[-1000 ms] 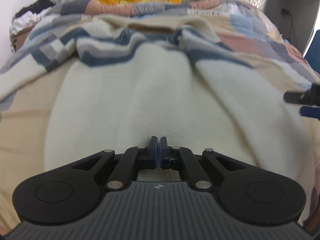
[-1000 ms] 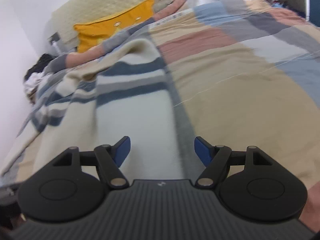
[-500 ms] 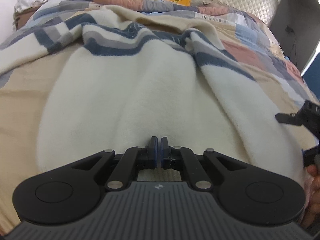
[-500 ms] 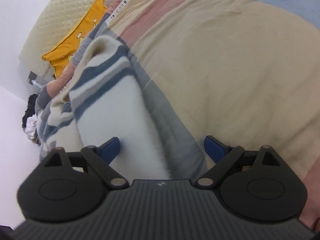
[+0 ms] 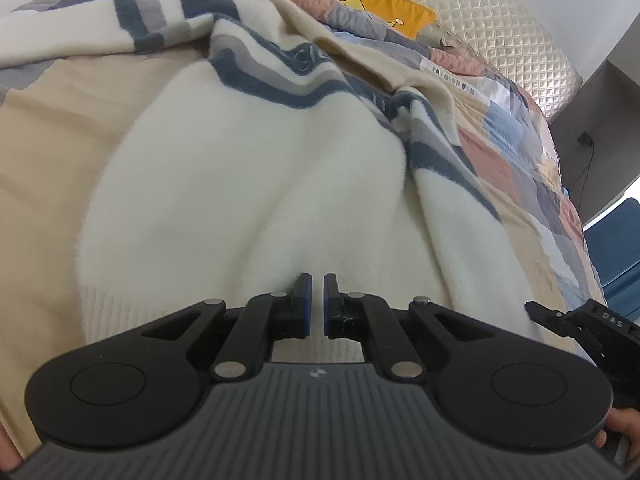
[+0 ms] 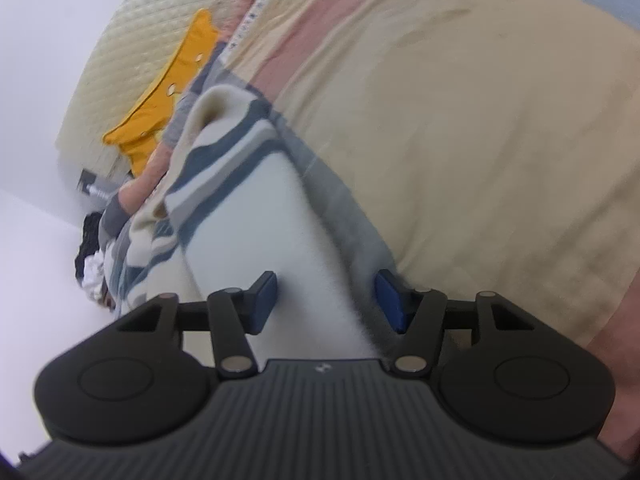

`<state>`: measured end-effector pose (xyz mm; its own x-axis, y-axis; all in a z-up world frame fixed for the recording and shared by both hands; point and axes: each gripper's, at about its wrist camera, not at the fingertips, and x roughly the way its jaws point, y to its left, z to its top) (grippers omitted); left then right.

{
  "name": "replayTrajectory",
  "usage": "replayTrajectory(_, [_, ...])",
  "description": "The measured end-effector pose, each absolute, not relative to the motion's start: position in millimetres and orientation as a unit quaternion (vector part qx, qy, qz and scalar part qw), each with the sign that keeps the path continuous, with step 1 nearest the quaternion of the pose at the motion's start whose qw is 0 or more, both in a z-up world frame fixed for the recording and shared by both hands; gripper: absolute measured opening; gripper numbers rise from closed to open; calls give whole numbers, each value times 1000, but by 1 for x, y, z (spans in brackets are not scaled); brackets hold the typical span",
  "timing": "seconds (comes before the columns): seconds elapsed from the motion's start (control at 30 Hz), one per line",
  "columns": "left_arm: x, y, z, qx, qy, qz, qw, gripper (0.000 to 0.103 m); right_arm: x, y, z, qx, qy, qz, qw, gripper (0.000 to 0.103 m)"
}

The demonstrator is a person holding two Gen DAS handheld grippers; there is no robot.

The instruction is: Fold large clothes

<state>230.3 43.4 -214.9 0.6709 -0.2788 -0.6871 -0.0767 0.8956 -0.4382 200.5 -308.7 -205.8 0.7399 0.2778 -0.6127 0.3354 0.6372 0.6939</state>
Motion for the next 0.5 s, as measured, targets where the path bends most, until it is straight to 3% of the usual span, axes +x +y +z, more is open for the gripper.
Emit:
replayTrajectory(0.33, [221, 51, -213, -231, 397, -54, 887, 5, 191, -297, -207, 433, 378, 37, 818, 55])
replayTrajectory(0.4, [221, 54, -213, -241, 397, -54, 884, 5, 187, -298, -204, 428, 379, 37, 820, 30])
replayTrajectory(0.5, [220, 59, -215, -262, 399, -56, 877, 5, 189, -301, -192, 410, 381, 36, 828, 23])
